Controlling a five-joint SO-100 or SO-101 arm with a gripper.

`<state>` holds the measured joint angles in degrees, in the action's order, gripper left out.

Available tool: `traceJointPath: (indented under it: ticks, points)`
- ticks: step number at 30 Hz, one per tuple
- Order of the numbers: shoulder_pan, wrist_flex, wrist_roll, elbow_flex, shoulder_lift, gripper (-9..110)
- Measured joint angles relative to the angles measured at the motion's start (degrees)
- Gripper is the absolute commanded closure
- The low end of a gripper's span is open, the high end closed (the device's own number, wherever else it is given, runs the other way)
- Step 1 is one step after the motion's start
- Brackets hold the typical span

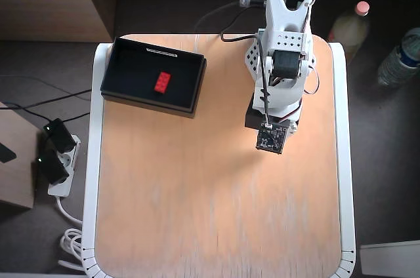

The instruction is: Grasp a lego block and put it in the bin.

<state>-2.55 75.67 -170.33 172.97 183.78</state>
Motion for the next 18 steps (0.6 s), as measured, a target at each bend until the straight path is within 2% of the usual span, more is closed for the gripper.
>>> traceJointPath:
  ticks: [18]
  points:
    - [0.00, 0.62, 1.67, 0.00, 0.00, 101]
